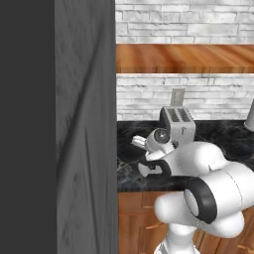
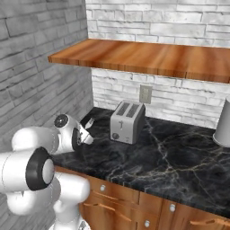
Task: Take the fork and place it on the left side of the plate. Then take the spoon and place it on the right side of the plate. Make sure they're directly next to the plate.
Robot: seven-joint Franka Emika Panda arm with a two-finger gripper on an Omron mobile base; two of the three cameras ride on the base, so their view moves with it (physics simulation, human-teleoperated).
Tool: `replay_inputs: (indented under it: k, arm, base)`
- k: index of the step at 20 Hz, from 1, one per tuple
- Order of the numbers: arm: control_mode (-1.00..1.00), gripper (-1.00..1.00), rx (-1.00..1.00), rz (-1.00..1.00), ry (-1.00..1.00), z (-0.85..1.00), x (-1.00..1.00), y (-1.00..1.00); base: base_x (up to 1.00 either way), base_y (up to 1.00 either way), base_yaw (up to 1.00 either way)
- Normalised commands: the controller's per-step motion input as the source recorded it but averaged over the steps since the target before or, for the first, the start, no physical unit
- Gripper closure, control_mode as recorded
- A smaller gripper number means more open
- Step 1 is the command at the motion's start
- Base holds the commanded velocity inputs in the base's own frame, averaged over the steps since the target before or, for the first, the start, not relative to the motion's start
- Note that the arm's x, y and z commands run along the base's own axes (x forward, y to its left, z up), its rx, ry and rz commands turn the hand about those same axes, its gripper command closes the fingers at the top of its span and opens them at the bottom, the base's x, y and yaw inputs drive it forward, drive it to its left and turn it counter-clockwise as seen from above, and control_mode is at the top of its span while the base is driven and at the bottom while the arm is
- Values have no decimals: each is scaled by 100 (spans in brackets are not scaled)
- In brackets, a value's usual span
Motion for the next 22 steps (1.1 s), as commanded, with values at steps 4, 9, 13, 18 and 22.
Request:
replay_inputs:
  k: [4, 9, 13, 18, 22]
  arm:
    - [-100, 100, 0, 0, 3, 83, -41, -37]
    - [-100, 100, 0, 0, 6, 68, -69, -50]
    - [-100, 100, 0, 0, 7, 43, -79, -41]
    - [-100, 100, -3, 0, 9, 15, -85, -17]
    - [-100, 100, -9, 0, 12, 0, -72, 0]
  base:
    - [0, 0, 0]
    - [0, 0, 0]
    - [0, 0, 0]
    - [0, 0, 0]
    - [0, 0, 0]
